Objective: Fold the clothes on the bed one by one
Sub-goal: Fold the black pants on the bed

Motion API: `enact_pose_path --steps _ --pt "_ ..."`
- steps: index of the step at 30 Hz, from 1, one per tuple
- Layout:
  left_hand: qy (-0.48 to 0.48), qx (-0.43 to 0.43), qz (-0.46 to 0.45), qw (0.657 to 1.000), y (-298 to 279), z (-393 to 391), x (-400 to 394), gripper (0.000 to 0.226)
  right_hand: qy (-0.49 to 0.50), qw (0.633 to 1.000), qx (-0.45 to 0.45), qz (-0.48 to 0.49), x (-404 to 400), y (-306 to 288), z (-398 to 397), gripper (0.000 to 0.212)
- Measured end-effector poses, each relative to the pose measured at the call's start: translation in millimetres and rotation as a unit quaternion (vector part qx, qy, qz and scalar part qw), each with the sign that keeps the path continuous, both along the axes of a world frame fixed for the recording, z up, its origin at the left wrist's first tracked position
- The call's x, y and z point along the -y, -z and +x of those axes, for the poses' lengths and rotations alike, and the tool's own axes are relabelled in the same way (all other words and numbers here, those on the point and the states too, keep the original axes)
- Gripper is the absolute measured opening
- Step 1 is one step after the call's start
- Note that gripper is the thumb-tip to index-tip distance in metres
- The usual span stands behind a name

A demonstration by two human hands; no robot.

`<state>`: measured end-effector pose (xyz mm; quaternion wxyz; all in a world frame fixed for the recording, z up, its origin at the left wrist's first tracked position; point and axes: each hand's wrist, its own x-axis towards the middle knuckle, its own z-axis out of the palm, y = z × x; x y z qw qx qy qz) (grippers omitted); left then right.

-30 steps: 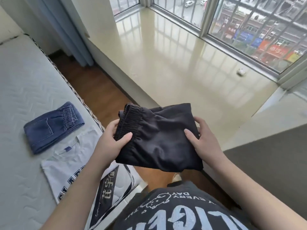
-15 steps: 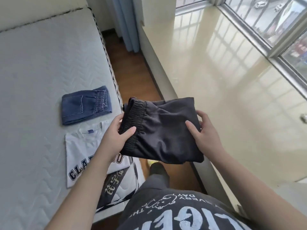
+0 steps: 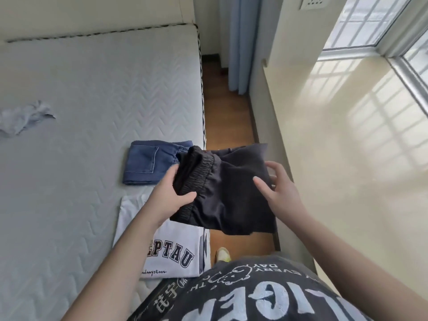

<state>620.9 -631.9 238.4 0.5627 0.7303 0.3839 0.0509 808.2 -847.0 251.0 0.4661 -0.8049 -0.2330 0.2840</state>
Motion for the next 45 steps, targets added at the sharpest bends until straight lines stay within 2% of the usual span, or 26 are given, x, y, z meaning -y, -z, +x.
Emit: enact_pose_path --steps 6,12,19,27,30,33,40,45 --pt "-0.073 -0.049 0.035 0.996 10.3 39.3 -26.9 0.091 -0.064 0.998 0.006 -0.016 -56.4 9.0 51.7 0.040" --pt "-0.185 -0.083 0.069 0.977 18.4 91.5 -48.2 0.069 -0.133 0.991 -0.018 -0.009 -111.8 25.7 120.7 0.037" --pt "-0.253 -0.095 0.088 0.959 11.1 105.7 -76.4 0.061 -0.212 0.974 -0.071 -0.022 -173.7 31.3 168.2 0.036" --pt "-0.310 -0.095 0.037 0.945 29.9 57.1 -113.8 0.062 -0.272 0.948 -0.151 -0.070 -238.9 60.4 161.2 0.025" --pt "-0.314 -0.093 0.021 0.945 41.4 38.7 -136.5 0.062 -0.277 0.932 -0.211 -0.099 -267.1 77.5 155.2 0.021" --pt "-0.317 -0.096 0.010 0.944 53.8 25.4 -163.3 0.061 -0.260 0.921 -0.265 -0.120 -296.2 91.0 144.3 0.019" --pt "-0.289 -0.117 -0.005 0.950 91.1 1.0 -234.9 0.063 -0.247 0.908 -0.299 -0.156 -344.6 133.1 106.6 0.022" --pt "-0.269 -0.149 -0.027 0.951 126.7 -7.5 -277.6 0.066 -0.183 0.900 -0.353 -0.178 -366.8 169.6 87.9 0.025"
